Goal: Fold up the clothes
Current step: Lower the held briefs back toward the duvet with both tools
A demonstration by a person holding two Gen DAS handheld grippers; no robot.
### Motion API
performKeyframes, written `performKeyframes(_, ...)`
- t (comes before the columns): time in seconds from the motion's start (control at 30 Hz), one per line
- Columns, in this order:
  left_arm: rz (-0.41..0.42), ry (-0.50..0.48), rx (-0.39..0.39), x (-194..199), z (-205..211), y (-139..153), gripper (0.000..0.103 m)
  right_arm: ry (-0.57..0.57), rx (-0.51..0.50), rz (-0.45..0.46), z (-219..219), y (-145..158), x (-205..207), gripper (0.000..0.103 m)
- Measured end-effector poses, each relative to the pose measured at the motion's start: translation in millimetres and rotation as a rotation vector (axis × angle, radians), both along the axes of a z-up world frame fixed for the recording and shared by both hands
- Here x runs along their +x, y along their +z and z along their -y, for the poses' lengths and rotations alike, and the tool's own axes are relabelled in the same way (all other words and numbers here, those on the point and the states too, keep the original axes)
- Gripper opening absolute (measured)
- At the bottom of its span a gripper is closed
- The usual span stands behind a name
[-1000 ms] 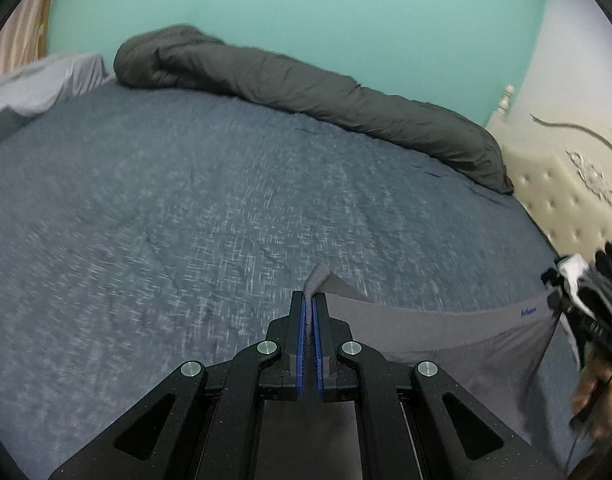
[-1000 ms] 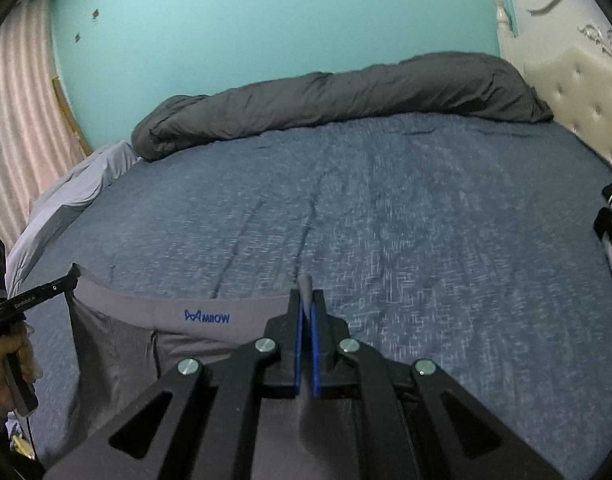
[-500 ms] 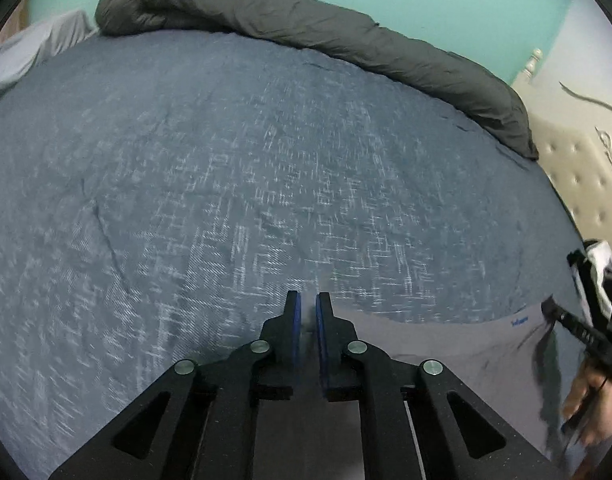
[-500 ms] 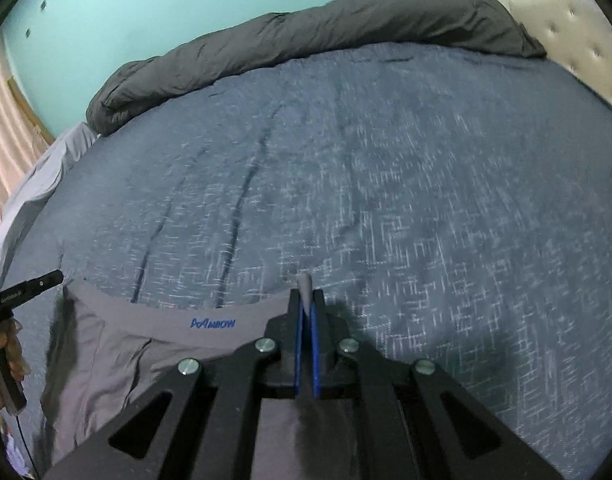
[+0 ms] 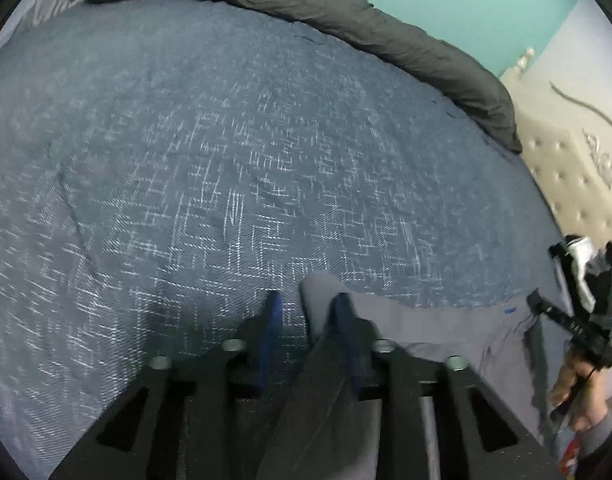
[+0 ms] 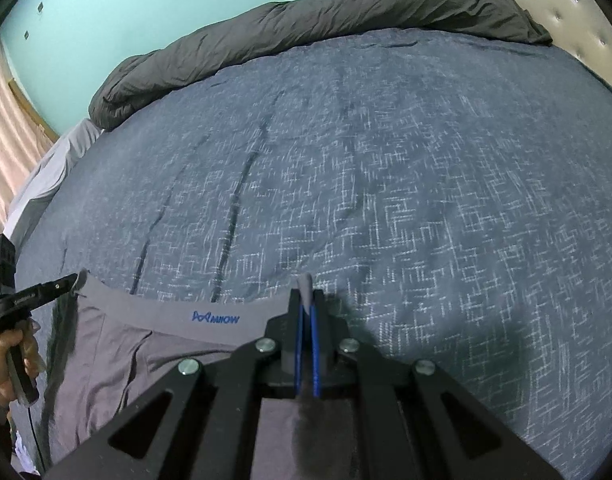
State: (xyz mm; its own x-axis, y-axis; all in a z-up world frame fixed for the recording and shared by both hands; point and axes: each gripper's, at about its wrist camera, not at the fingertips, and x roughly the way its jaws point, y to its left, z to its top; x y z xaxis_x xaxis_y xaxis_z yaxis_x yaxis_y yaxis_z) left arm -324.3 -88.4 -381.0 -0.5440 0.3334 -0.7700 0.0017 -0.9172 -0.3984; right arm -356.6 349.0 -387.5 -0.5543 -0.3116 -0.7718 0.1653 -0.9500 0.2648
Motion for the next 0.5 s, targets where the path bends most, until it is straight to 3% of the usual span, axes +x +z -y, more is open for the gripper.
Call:
performKeyframes(0.07, -0.022, -0.002, -0.004, 4, 1, 3, 0.002, 0.006, 0.001, -0.013, 0, 2, 2, 0.003)
performKeyframes(0.27, -0.135, -0.011, -0.084, 15, -6, 32, 0.002, 0.013, -0.010, -0.068, -1, 14, 6, 0.003)
performKeyframes(0.5, -0.146, 0.018, -0.119, -6, 3, 40, 0.002, 0.015, 0.024, -0.091, 11, 30, -12, 0.003)
